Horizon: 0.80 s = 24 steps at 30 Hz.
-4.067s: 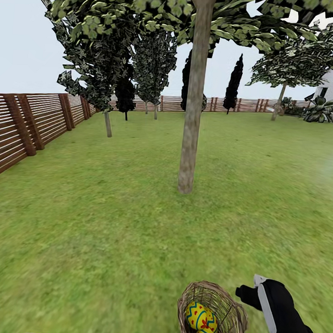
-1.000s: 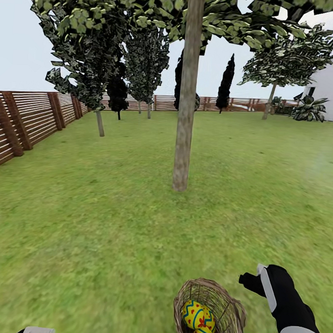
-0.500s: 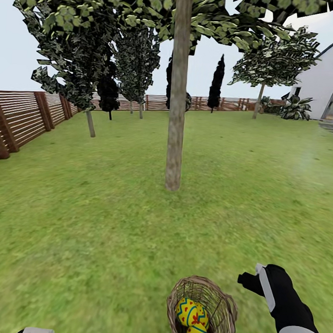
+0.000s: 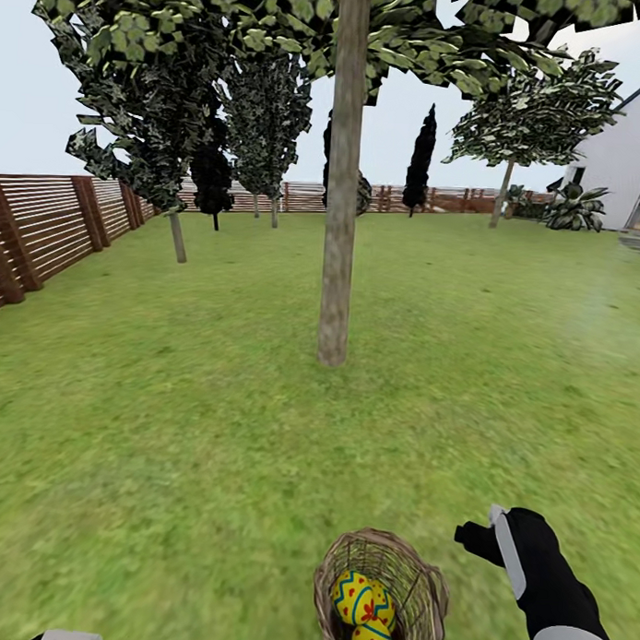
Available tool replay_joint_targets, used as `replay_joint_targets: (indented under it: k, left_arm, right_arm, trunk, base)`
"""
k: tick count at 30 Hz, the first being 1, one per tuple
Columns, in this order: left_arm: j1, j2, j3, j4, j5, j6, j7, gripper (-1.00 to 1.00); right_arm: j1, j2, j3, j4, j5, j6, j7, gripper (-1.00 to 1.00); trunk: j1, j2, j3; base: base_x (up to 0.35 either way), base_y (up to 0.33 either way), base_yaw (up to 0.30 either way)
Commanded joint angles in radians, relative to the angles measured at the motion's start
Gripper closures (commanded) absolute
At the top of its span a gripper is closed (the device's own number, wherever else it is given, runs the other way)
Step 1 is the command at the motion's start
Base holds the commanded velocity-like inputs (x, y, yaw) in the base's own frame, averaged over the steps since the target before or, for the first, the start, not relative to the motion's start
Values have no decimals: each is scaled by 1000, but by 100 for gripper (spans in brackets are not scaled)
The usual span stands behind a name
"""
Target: Take the three Easter eggs out of the wicker basket on the lawn in the garden, then place them on the lawn next to a single tree (choose any tree) so that all three eggs are next to the same tree and none are left in the basket.
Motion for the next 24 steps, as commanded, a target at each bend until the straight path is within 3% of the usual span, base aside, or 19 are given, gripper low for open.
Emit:
replay_joint_targets:
  k: [1, 12, 18, 24]
  left_arm:
    - [0, 0, 2, -1, -2, -2, -5, -100]
    - [0, 1, 2, 0, -2, -8, -5, -100]
    - [0, 2, 2, 0, -1, -10, -6, -100]
    - [0, 3, 3, 0, 0, -9, -6, -100]
  right_arm:
    - [-1, 1, 0, -1, -5, 3, -6, -100]
    - [-2, 2, 8, 1, -5, 4, -7, -100]
    - [-4, 4, 84, 3, -7, 4, -20, -100]
    - [-7, 18, 116, 3, -8, 4, -44, -100]
  trunk:
    - [0, -1, -1]
    - [0, -1, -1]
    - [0, -1, -1]
    - [0, -1, -1]
  base:
    - [-1, -13, 6]
    - [21, -81, 2]
    - [2, -122, 0]
    - [0, -27, 0]
